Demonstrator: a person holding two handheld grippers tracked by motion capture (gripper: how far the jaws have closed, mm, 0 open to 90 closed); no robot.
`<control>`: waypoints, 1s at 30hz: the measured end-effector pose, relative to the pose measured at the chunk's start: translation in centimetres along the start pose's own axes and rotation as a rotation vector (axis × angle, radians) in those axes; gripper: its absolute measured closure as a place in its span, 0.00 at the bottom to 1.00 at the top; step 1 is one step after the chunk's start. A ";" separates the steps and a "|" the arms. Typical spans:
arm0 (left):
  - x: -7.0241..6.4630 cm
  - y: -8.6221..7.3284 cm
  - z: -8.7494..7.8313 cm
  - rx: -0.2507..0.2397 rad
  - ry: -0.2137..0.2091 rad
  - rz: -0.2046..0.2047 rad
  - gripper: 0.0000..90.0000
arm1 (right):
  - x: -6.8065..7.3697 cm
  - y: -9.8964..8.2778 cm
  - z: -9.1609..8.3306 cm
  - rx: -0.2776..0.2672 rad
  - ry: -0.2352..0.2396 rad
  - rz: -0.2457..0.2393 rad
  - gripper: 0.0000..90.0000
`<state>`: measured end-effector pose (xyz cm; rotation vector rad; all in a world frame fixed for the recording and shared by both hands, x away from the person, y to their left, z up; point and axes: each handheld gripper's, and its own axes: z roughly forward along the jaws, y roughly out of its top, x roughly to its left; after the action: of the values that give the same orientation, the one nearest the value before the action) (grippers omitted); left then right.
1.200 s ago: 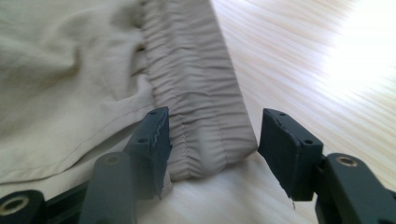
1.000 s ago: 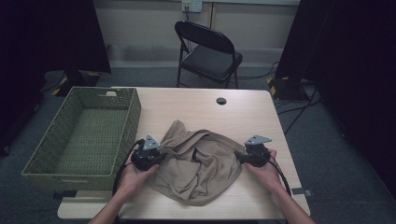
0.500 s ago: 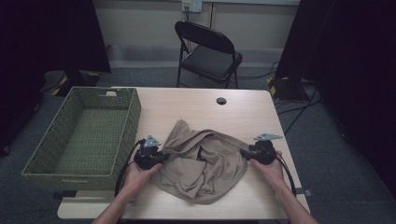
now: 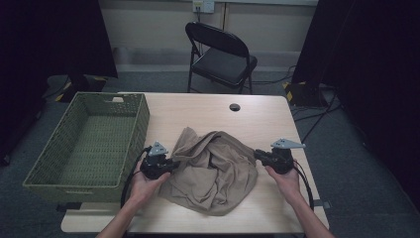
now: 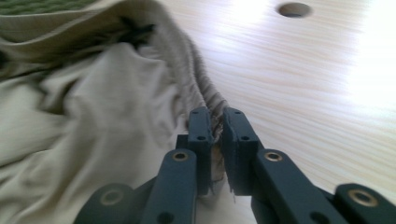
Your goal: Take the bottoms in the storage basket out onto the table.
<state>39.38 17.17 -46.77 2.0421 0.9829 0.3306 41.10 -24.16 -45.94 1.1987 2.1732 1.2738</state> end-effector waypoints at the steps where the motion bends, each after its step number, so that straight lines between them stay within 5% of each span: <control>1: -0.1 0.0 0.0 0.003 0.004 0.003 0.85 | 0.4 0.0 0.0 0.005 0.012 -0.006 0.93; 3: -0.1 0.0 0.1 0.012 0.002 0.004 0.85 | 0.7 0.0 0.3 0.019 -0.010 -0.046 0.92; 6: -0.1 -0.1 0.1 0.015 0.004 0.003 0.85 | -0.1 -0.1 0.7 0.035 0.017 -0.007 0.93; 9: 0.0 -0.1 0.1 0.016 0.007 0.001 0.85 | 0.4 -0.7 1.1 0.053 0.053 -0.023 0.94; 14: 0.0 -0.2 0.2 0.024 0.011 0.001 0.85 | 3.0 -1.7 1.9 0.128 0.113 -0.121 0.93; 19: 0.2 -0.3 0.1 0.026 0.013 -0.004 0.84 | 4.1 -2.4 3.5 0.206 0.106 -0.183 0.94; 25: 0.5 -0.4 0.1 0.029 0.017 -0.012 0.84 | 3.3 -1.9 2.3 0.139 0.090 -0.148 0.75; 30: 0.4 -0.5 0.2 0.034 0.017 -0.013 0.84 | 2.0 -1.5 1.2 0.087 0.016 -0.118 0.48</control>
<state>39.53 17.56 -47.30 2.0655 1.0187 0.3267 39.96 -22.28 -47.63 1.0774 2.2956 1.1559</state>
